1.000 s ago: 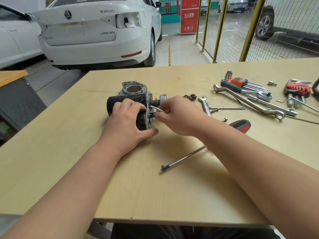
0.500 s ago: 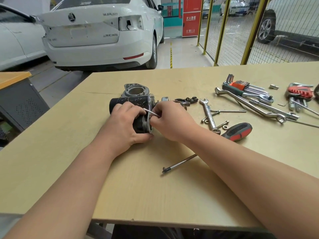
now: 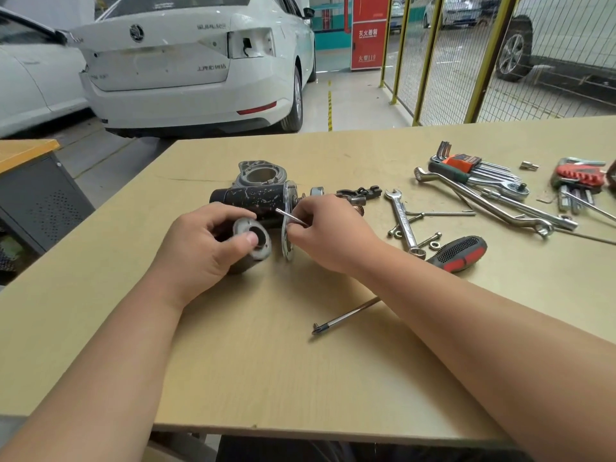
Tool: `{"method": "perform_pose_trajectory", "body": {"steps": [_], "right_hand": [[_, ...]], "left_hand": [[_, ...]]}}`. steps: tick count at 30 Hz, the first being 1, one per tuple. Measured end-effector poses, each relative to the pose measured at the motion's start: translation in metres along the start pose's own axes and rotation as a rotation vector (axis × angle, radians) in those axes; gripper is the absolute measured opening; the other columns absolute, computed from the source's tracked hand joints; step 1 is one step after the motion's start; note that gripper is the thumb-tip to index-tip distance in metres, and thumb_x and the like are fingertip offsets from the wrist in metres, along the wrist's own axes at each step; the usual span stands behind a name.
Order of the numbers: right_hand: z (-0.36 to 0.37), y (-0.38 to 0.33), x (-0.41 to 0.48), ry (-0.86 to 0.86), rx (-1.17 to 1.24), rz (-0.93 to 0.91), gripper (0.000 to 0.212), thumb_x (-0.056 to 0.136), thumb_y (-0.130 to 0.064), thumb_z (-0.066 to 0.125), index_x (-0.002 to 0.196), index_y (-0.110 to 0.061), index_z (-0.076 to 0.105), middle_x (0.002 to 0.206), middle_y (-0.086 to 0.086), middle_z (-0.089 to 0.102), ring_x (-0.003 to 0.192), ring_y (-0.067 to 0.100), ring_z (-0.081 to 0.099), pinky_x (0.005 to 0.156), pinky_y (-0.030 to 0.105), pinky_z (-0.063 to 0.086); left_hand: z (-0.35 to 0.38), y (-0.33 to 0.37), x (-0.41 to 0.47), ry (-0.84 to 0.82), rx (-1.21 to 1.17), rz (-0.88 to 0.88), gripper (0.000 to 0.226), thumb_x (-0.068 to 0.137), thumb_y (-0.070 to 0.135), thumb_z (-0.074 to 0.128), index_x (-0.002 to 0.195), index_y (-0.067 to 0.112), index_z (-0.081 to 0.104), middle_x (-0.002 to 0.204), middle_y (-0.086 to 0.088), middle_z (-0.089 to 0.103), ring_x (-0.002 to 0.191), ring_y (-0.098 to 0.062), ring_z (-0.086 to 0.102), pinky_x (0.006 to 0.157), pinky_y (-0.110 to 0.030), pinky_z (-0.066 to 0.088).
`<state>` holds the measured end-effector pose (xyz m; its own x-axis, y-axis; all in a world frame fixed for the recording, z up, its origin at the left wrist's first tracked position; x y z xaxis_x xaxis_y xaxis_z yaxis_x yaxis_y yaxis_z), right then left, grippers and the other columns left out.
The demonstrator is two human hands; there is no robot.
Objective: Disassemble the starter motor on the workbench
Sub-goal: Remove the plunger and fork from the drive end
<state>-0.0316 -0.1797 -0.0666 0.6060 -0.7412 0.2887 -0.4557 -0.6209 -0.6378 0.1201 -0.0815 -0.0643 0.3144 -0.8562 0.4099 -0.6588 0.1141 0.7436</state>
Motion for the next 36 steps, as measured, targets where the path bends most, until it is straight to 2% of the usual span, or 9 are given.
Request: {"method": "perform_pose_trajectory", "body": {"steps": [3,6,10,16,19,23,26,30,36], "right_hand": [[0.001,0.0,0.001,0.009,-0.038,-0.006,0.009,0.08,-0.026,0.056,0.071,-0.025,0.058,0.065,-0.01,0.057,0.061,0.006,0.052,0.05,0.023,0.038],[-0.001,0.0,0.0,0.017,-0.075,-0.014,0.01,0.079,-0.027,0.055,0.069,-0.026,0.054,0.064,-0.01,0.055,0.063,0.01,0.051,0.051,0.025,0.036],[-0.007,0.001,-0.001,0.024,-0.125,-0.039,0.009,0.078,-0.027,0.053,0.071,-0.02,0.054,0.065,-0.004,0.054,0.065,0.02,0.053,0.052,0.027,0.037],[-0.033,0.018,-0.007,0.035,-0.126,-0.002,0.018,0.079,-0.025,0.046,0.062,-0.021,0.043,0.059,-0.005,0.05,0.056,0.014,0.046,0.048,0.027,0.028],[-0.037,0.03,-0.016,-0.128,-0.379,-0.039,0.018,0.079,-0.03,0.046,0.062,-0.024,0.042,0.066,-0.007,0.05,0.065,0.02,0.048,0.05,0.026,0.03],[-0.031,0.034,-0.021,-0.219,-0.586,-0.074,0.024,0.081,-0.037,0.048,0.062,-0.025,0.041,0.067,-0.01,0.045,0.066,0.019,0.045,0.047,0.024,0.026],[-0.029,0.033,-0.02,-0.206,-0.64,-0.092,0.02,0.082,-0.038,0.047,0.066,-0.026,0.044,0.068,-0.01,0.045,0.072,0.021,0.048,0.047,0.023,0.026],[-0.031,0.034,-0.021,-0.218,-0.626,-0.075,0.013,0.085,-0.039,0.047,0.078,-0.029,0.051,0.079,-0.009,0.049,0.078,0.019,0.049,0.053,0.027,0.033],[-0.033,0.032,-0.021,-0.201,-0.617,-0.097,0.005,0.087,-0.03,0.047,0.084,-0.028,0.05,0.099,-0.005,0.058,0.088,0.019,0.053,0.063,0.029,0.041]], "left_hand": [[-0.001,0.001,0.002,0.117,-0.272,-0.111,0.032,0.063,0.043,0.057,0.084,0.025,0.072,0.071,0.008,0.07,0.062,-0.014,0.063,0.051,-0.024,0.049],[-0.004,0.002,0.004,0.205,-0.478,-0.155,0.03,0.075,0.032,0.053,0.087,0.01,0.069,0.065,-0.003,0.066,0.044,-0.026,0.055,0.037,-0.024,0.042],[-0.012,-0.005,0.004,0.444,-0.764,-0.311,0.027,0.088,0.03,0.047,0.077,0.016,0.067,0.071,-0.003,0.067,0.06,-0.024,0.063,0.043,-0.028,0.045],[-0.025,-0.029,0.003,0.737,-1.116,-0.574,0.024,0.091,0.034,0.046,0.096,0.014,0.058,0.088,-0.01,0.067,0.075,-0.029,0.065,0.059,-0.037,0.055],[-0.027,-0.041,0.003,0.76,-1.288,-0.685,0.029,0.091,0.037,0.043,0.1,0.014,0.058,0.095,-0.01,0.063,0.082,-0.027,0.061,0.062,-0.036,0.055],[-0.032,-0.05,0.001,0.82,-1.357,-0.73,0.047,0.085,0.058,0.052,0.104,0.015,0.055,0.109,-0.011,0.061,0.096,-0.027,0.061,0.072,-0.041,0.056],[-0.034,-0.046,0.002,0.773,-1.255,-0.69,0.039,0.079,0.05,0.066,0.1,0.018,0.056,0.105,-0.008,0.058,0.089,-0.022,0.061,0.069,-0.037,0.057],[-0.035,-0.041,0.004,0.754,-1.142,-0.615,0.033,0.079,0.042,0.066,0.099,0.018,0.056,0.098,-0.009,0.056,0.079,-0.023,0.062,0.065,-0.036,0.057],[-0.034,-0.048,0.002,0.763,-1.362,-0.673,0.041,0.088,0.047,0.056,0.114,0.015,0.053,0.114,-0.017,0.06,0.081,-0.029,0.069,0.068,-0.046,0.059]]}}
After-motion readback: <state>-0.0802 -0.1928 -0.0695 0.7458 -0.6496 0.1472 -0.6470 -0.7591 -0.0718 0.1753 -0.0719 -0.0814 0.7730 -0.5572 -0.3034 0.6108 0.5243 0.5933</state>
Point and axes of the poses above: each hand's wrist, its own x-axis towards the middle knuckle, its own z-axis out of the palm, y = z × x, the point moved 4 cm from there along x, towards the middle knuckle
